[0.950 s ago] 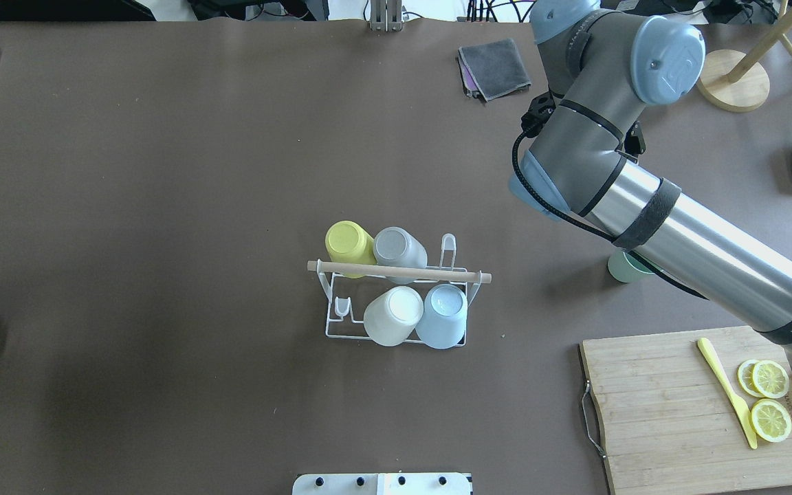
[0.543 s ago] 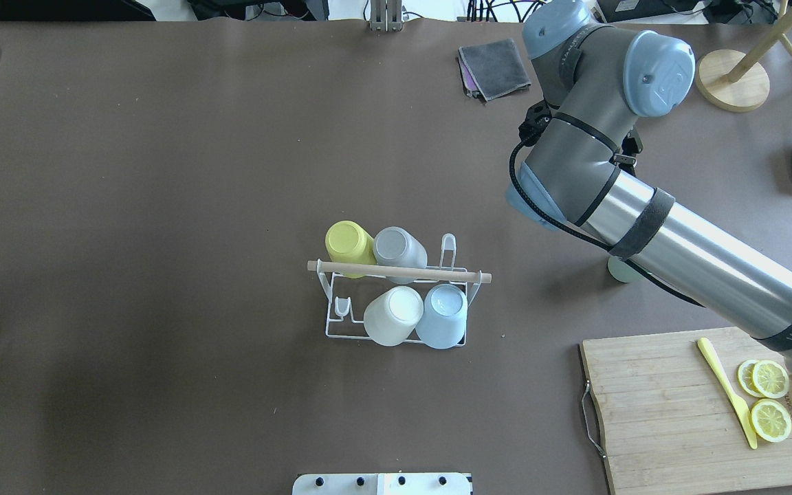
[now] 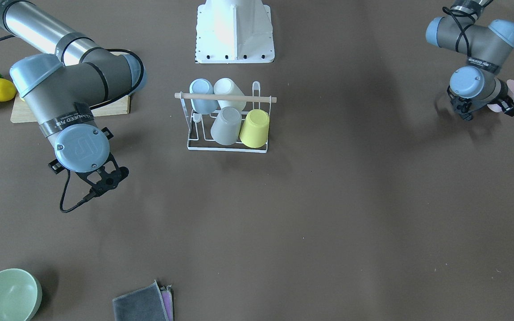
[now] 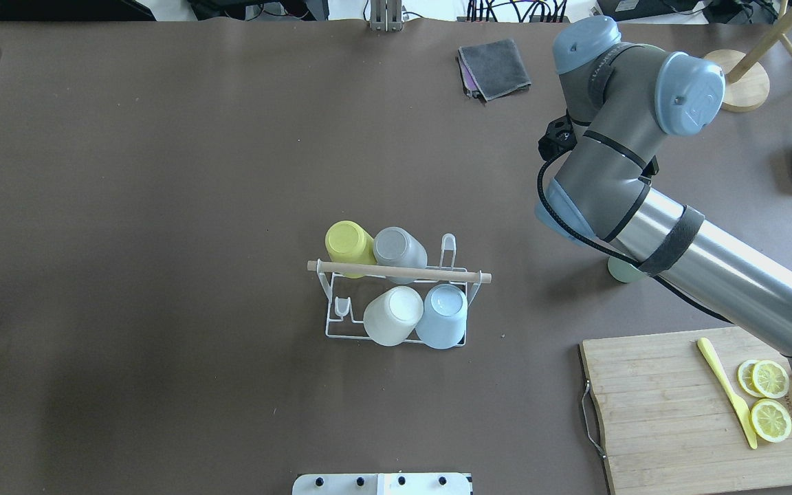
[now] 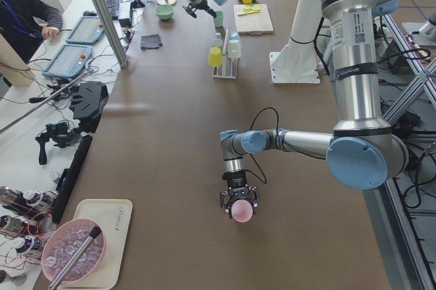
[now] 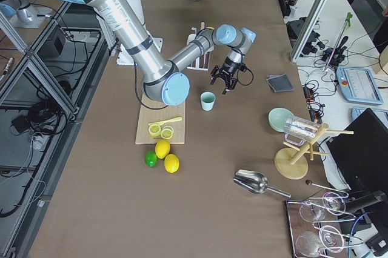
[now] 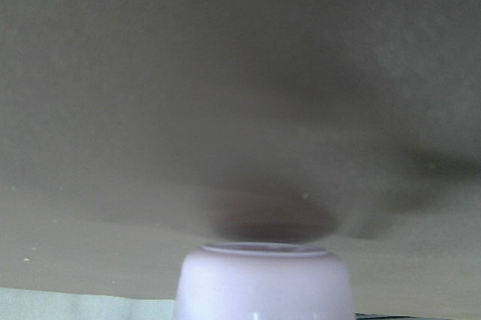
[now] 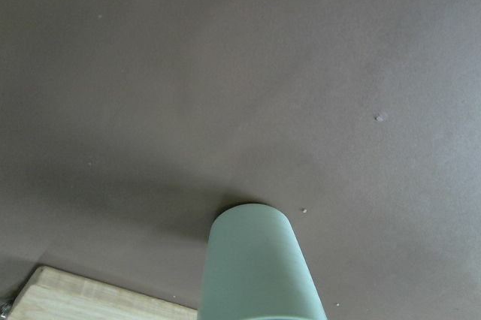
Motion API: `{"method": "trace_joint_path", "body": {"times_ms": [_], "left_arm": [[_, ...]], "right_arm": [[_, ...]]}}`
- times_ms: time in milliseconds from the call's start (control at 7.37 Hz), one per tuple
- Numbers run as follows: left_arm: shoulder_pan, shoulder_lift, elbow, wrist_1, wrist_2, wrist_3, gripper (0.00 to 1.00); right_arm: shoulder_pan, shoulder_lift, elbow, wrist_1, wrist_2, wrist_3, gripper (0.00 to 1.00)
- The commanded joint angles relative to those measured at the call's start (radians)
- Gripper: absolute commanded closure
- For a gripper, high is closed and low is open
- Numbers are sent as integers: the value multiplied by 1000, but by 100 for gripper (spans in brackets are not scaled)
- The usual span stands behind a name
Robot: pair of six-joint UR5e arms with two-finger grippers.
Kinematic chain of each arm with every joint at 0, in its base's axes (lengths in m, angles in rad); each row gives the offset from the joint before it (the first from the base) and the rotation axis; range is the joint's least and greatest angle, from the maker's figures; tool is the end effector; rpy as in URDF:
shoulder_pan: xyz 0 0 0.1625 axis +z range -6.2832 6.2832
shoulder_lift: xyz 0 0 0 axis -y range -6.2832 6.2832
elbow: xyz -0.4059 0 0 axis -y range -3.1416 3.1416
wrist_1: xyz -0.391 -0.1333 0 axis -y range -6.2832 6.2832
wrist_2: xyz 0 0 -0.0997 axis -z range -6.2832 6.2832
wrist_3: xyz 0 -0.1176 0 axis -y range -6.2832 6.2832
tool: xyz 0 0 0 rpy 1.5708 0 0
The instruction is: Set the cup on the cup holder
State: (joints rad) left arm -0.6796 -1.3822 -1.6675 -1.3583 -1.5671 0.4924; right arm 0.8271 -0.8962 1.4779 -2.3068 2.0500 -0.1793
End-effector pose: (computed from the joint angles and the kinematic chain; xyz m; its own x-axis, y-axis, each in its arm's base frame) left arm 0.2062 -0.3385 0.7392 0.2022 0.9695 -0.1386 -0.9506 0.1603 -0.2658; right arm -0.3904 -0.5413 0.3831 0.5705 -0.6695 0.4757 0.7833 0.6177 -0.0700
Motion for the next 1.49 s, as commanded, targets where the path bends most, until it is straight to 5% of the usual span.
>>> {"method": "trace_joint_path", "body": {"times_ms": [0, 271, 407, 543, 678, 1357], "left_arm": [[0, 11, 0, -19, -1, 0, 3], [0, 26, 0, -41, -1, 0, 3], [0, 26, 0, -41, -1, 2, 12], [0, 26, 0, -41, -1, 3, 38], [0, 25, 0, -41, -1, 3, 48], [-14, 22, -55, -41, -10, 12, 47]], "right_arm": [[-16, 3, -19, -5, 6, 1, 13], [-78, 51, -83, -13, -97, -15, 11], [-78, 77, -137, -14, -106, -19, 1], [-68, 77, -139, -11, -108, -19, 1], [-69, 74, -151, -6, -116, -23, 1], [-74, 76, -171, -19, -152, -225, 1]]}}
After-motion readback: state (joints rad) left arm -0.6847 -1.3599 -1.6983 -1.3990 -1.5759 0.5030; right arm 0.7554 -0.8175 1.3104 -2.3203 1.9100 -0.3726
